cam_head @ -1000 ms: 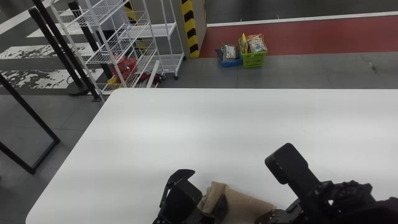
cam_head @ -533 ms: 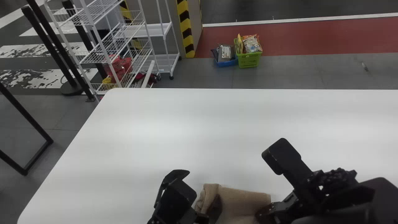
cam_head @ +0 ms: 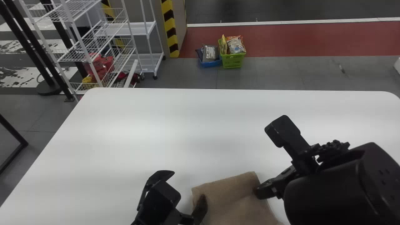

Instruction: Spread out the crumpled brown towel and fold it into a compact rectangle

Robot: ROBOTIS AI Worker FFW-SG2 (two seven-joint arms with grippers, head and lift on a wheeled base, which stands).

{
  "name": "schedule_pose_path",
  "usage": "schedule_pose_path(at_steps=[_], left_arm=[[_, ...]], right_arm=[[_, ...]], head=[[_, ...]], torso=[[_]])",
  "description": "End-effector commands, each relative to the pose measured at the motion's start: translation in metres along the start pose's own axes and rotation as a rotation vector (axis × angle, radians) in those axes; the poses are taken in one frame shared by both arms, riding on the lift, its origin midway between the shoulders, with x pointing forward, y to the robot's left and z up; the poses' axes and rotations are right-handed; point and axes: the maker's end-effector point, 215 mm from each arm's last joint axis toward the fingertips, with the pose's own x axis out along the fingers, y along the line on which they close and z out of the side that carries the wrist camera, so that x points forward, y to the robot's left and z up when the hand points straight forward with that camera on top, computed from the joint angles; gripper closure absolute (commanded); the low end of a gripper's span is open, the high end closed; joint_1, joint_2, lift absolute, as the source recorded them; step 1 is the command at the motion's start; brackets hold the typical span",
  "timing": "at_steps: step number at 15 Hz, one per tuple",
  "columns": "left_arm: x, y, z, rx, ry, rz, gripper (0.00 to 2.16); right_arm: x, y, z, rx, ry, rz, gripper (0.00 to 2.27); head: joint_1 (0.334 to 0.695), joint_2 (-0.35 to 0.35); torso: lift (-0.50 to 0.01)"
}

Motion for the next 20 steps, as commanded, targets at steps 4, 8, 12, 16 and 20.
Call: schedule_pose_path(at_steps=[4, 8, 12, 16, 20], left_arm=[[-0.005, 0.012, 0.01, -0.015, -0.031, 0.033, 0.07], [-0.009, 0.021, 0.022, -0.055, -0.07, 0.08, 0.07], [-0.029, 0.041, 0.049, -0.115, -0.194, 0.118, 0.07], [-0.055, 0.07, 0.072, -0.197, -0.376, 0.156, 0.07], [-0.062, 0.077, 0.057, -0.237, -0.411, 0.185, 0.07]], right_arm=[[-0.021, 0.012, 0.01, 0.028, -0.088, 0.045, 1.51], [-0.049, 0.031, 0.018, 0.148, -0.214, 0.156, 1.49], [-0.062, 0.045, -0.014, 0.225, -0.288, 0.249, 0.94], [-0.078, -0.02, -0.017, -0.018, -0.593, -0.076, 0.15], [-0.13, -0.038, -0.009, -0.176, -0.896, -0.222, 0.11]], head=[[0.695, 0.108], [0.695, 0.123], [0.695, 0.141], [0.695, 0.088], [0.695, 0.053]], torso=[[-0.127], [-0.127], [-0.127], [-0.127], [-0.127]])
